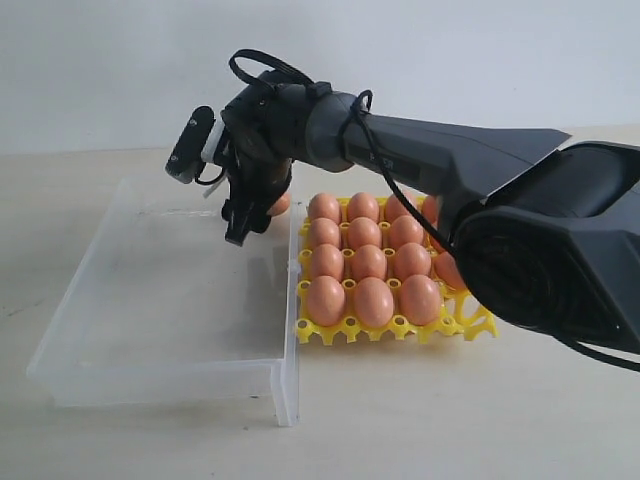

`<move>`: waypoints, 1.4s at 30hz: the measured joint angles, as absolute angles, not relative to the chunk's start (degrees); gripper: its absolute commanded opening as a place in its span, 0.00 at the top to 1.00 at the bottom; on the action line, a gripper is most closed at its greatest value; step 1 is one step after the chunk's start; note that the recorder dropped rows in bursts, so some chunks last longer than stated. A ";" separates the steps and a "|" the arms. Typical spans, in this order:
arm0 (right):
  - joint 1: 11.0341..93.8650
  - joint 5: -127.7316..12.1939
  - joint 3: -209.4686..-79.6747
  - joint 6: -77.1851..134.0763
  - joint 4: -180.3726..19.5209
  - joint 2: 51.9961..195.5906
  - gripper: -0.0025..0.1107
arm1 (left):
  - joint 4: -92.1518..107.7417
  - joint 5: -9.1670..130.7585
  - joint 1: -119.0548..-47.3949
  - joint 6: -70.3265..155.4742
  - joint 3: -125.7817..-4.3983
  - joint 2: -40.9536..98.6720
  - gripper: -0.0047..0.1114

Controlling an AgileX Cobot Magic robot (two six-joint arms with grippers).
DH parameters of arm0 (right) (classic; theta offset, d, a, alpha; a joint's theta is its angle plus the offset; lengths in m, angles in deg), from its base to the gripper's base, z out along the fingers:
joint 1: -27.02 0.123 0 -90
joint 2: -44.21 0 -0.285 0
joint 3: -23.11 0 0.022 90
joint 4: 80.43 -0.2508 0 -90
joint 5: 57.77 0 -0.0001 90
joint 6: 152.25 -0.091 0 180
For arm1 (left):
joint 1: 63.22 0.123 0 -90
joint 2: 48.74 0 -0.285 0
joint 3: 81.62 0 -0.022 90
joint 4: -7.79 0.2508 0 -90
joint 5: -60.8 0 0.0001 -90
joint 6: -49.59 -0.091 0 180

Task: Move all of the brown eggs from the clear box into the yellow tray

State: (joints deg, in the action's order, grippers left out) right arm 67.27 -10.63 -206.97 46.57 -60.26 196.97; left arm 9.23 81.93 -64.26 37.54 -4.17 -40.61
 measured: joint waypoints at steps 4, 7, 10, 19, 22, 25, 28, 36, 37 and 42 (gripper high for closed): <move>67.61 -8.80 -206.97 39.92 -63.23 196.97 0.39 | 9.23 81.93 -64.26 37.54 -4.17 -40.61 0.96; 68.33 -10.89 -206.97 38.36 -67.07 196.97 0.39 | 9.23 81.93 -64.26 37.54 -4.17 -40.61 0.96; 68.92 -16.19 -206.97 36.17 -69.83 196.97 0.39 | 9.23 81.93 -64.26 37.54 -4.17 -40.61 0.96; 69.15 -22.82 -206.97 14.31 -66.51 197.30 0.35 | 9.23 81.93 -64.26 37.54 -4.17 -40.61 0.96; 69.15 -21.17 -206.97 3.24 -63.96 197.79 0.34 | 9.23 81.93 -64.26 37.54 -4.17 -40.61 0.96; 69.15 -19.17 -206.97 -7.16 -60.95 198.01 0.34 | 9.23 81.93 -64.26 37.54 -4.17 -40.61 0.96; 69.15 -19.19 -206.97 -14.36 -56.67 198.01 0.34 | 9.23 81.93 -64.26 37.54 -4.17 -40.61 0.96; 67.71 -19.74 -206.97 -26.01 -51.48 198.18 0.36 | 9.23 81.93 -64.26 37.54 -4.17 -40.61 0.96; 67.49 -19.78 -206.97 -26.22 -51.03 198.29 0.36 | 9.23 81.93 -64.26 37.54 -4.17 -40.61 0.96; 66.60 -21.78 -206.97 -26.81 -50.52 199.40 0.36 | 9.23 81.93 -64.26 37.54 -4.17 -40.61 0.96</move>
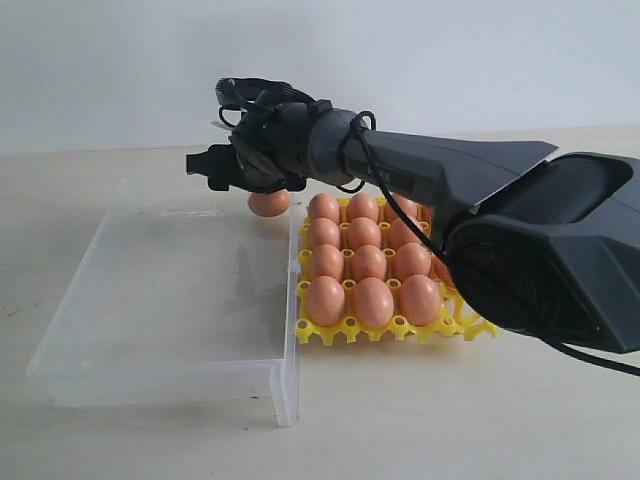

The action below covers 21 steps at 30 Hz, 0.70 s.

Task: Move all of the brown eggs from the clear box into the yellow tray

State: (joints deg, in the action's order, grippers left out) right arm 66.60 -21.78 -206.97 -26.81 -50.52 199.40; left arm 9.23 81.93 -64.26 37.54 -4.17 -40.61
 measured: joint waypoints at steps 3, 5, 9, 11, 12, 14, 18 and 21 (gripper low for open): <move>66.52 -23.00 -206.97 -26.93 -50.79 200.06 0.36 | 9.23 81.93 -64.26 37.54 -4.17 -40.61 0.96; 66.52 -23.31 -207.19 -26.39 -50.79 200.28 0.36 | 9.23 81.93 -64.26 37.54 -4.17 -40.61 0.96; 66.52 -23.66 -207.45 -24.00 -50.66 200.78 0.36 | 9.23 81.93 -64.26 37.54 -4.17 -40.61 0.96; 66.52 -23.66 -207.54 -23.25 -51.24 200.81 0.36 | 9.23 81.93 -64.26 37.54 -4.17 -40.61 0.96; 66.52 -23.40 -207.68 -22.49 -51.74 200.81 0.36 | 9.23 81.93 -64.26 37.54 -4.17 -40.61 0.96; 66.52 -22.94 -207.68 -19.53 -53.16 200.81 0.36 | 9.23 81.93 -64.26 37.54 -4.17 -40.61 0.96; 66.62 -21.69 -207.68 -12.98 -54.67 200.81 0.36 | 9.23 81.93 -64.26 37.54 -4.17 -40.61 0.96; 66.85 -19.49 -207.68 -9.14 -55.50 200.45 0.36 | 9.23 81.93 -64.26 37.54 -4.17 -40.61 0.96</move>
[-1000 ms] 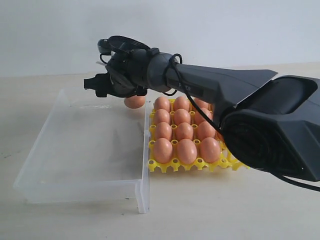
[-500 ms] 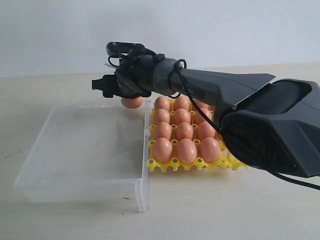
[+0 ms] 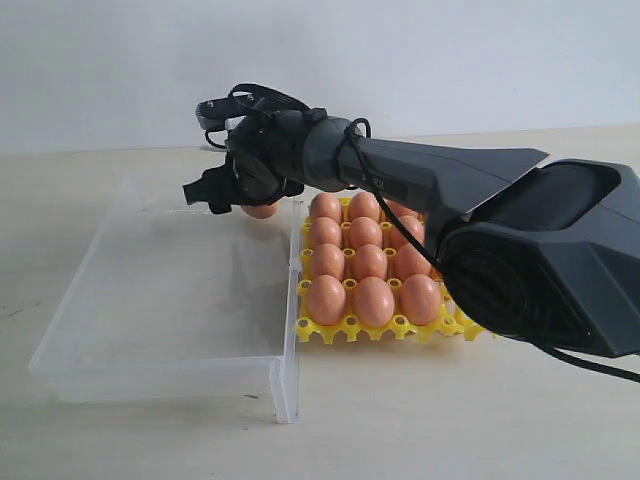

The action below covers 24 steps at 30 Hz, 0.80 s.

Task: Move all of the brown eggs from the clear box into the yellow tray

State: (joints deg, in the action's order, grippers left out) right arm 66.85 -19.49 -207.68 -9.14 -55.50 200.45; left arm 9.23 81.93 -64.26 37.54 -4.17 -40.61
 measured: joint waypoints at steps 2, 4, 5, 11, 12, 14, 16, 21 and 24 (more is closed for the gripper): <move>66.88 -18.79 -207.68 -7.26 -55.50 200.43 0.36 | 9.23 81.93 -64.26 37.54 -4.17 -40.61 0.96; 66.98 -18.51 -207.68 -6.35 -55.59 200.43 0.36 | 9.23 81.93 -64.26 37.54 -4.17 -40.61 0.96; 66.98 -18.47 -207.68 -6.13 -55.59 200.43 0.36 | 9.23 81.93 -64.26 37.54 -4.17 -40.61 0.96; 66.98 -18.17 -207.68 -2.36 -55.28 200.43 0.36 | 9.23 81.93 -64.26 37.54 -4.17 -40.61 0.96; 66.98 -18.17 -207.68 -1.59 -55.28 200.57 0.36 | 9.23 81.93 -64.26 37.54 -4.17 -40.61 0.96; 66.98 -18.38 -207.68 -1.02 -55.67 200.68 0.36 | 9.23 81.93 -64.26 37.54 -4.17 -40.61 0.96; 66.98 -18.63 -207.68 -0.87 -55.92 200.76 0.36 | 9.23 81.93 -64.26 37.54 -4.17 -40.61 0.96; 66.98 -17.71 -207.68 5.49 -59.70 201.03 0.44 | 9.23 81.93 -64.26 37.54 -4.17 -40.61 0.96; 66.98 -16.59 -207.68 6.14 -60.26 201.03 0.77 | 9.23 81.93 -64.26 37.54 -4.17 -40.61 0.96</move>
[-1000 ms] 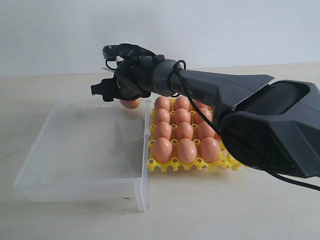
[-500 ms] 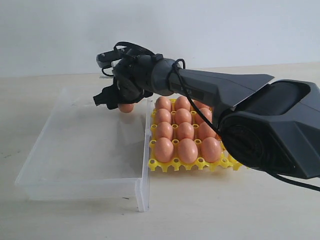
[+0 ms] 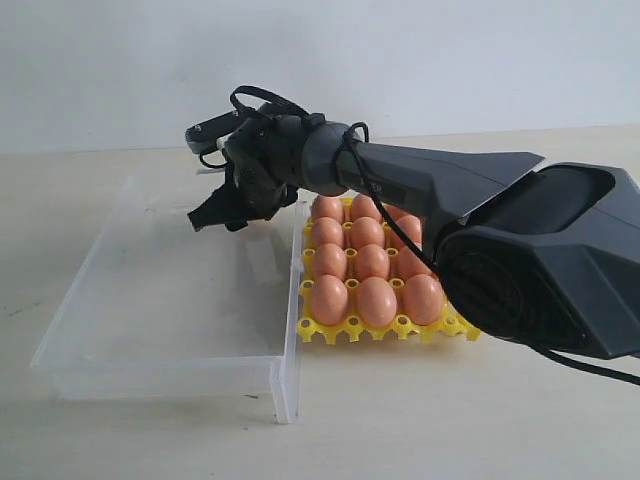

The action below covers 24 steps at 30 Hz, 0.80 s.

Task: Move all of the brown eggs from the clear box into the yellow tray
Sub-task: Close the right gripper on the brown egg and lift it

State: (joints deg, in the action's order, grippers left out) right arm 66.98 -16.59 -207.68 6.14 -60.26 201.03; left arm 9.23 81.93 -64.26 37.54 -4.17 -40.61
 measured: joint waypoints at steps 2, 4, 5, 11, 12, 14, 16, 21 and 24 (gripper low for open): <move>66.98 -15.05 -207.68 6.14 -60.70 201.24 0.91 | 9.23 81.93 -64.26 37.54 -4.17 -40.61 0.96; 66.98 -14.70 -207.68 6.17 -60.85 201.51 0.98 | 9.23 81.93 -64.26 37.54 -4.17 -40.61 0.96; 66.98 -14.70 -207.68 6.45 -60.96 201.72 0.98 | 9.23 81.93 -64.26 37.54 -4.17 -40.61 0.96; 66.98 -12.78 -207.68 9.16 -61.74 201.61 0.98 | 9.23 81.93 -64.26 37.54 -4.17 -40.61 0.96; 66.98 -11.99 -207.68 10.65 -62.31 201.46 0.98 | 9.23 81.93 -64.26 37.54 -4.17 -40.61 0.96; 67.53 -9.29 -207.68 17.39 -64.09 200.76 0.98 | 9.23 81.93 -64.26 37.54 -4.17 -40.61 0.96; 68.84 -7.48 -207.68 22.73 -64.75 199.97 0.98 | 9.23 81.93 -64.26 37.54 -4.17 -40.61 0.96; 71.50 -5.85 -207.68 38.06 -62.64 196.61 0.60 | 9.23 81.93 -64.26 37.54 -4.17 -40.61 0.96; 71.50 -5.60 -207.68 40.58 -65.12 196.46 0.41 | 9.23 81.93 -64.26 37.54 -4.17 -40.61 0.96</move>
State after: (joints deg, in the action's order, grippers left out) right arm 71.50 -5.60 -207.68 40.58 -65.12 196.46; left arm 9.23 81.93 -64.26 37.54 -4.17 -40.61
